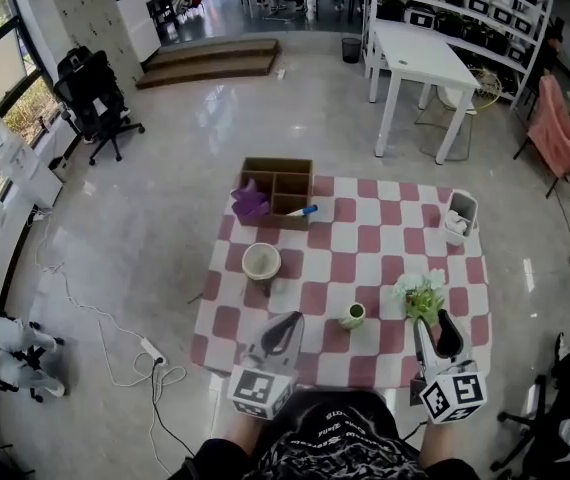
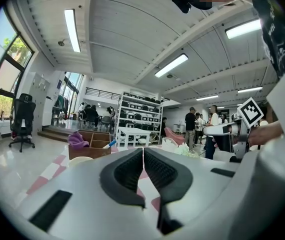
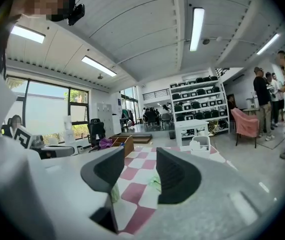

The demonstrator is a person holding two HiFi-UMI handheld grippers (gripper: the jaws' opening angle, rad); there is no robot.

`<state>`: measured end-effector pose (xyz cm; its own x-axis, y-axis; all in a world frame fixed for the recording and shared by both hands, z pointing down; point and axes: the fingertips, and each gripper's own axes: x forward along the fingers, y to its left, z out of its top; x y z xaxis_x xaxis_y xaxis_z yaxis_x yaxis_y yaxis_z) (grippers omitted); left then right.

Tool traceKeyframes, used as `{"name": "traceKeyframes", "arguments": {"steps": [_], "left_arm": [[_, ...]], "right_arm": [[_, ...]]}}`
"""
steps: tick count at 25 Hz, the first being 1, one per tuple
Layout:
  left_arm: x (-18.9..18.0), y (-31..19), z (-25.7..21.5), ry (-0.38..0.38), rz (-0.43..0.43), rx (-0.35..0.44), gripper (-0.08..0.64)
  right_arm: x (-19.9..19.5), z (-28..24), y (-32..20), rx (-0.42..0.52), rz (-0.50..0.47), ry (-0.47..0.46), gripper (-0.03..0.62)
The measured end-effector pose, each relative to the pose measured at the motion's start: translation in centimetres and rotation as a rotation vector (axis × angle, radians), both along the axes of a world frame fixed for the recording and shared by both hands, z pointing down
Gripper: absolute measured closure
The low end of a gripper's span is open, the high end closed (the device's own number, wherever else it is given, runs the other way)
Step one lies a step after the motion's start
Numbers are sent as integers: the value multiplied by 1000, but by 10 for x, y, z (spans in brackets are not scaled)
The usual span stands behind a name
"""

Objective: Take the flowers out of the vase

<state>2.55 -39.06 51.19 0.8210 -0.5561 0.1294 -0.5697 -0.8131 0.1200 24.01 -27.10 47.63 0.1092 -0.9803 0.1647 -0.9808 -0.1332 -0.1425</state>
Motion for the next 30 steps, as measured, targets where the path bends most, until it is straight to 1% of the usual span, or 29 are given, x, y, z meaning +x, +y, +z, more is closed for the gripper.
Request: {"name": "traceKeyframes", "arguments": {"steps": [4, 5, 7, 13, 22, 27, 30], "left_arm": [[-1, 4, -1, 9, 11, 9, 545], [-1, 5, -1, 11, 16, 10, 545], [-1, 7, -1, 11, 21, 8, 545], [-2, 9, 2, 7, 26, -2, 545], [-3, 11, -3, 28, 34, 24, 545], [-8, 8, 0, 19, 18, 15, 545], [-10, 8, 3, 11, 14, 10, 545]], "right_arm": [[-12, 2, -2, -7, 0, 53, 535], [-14, 3, -2, -11, 7, 62, 561], [-16, 5, -2, -22, 13, 72, 584], [-24, 14, -2, -50, 12, 133, 586], [-32, 17, -4, -44, -5, 157, 586], [-34, 20, -5, -56, -21, 176, 586], [-33, 23, -4, -58, -20, 164, 586]]}}
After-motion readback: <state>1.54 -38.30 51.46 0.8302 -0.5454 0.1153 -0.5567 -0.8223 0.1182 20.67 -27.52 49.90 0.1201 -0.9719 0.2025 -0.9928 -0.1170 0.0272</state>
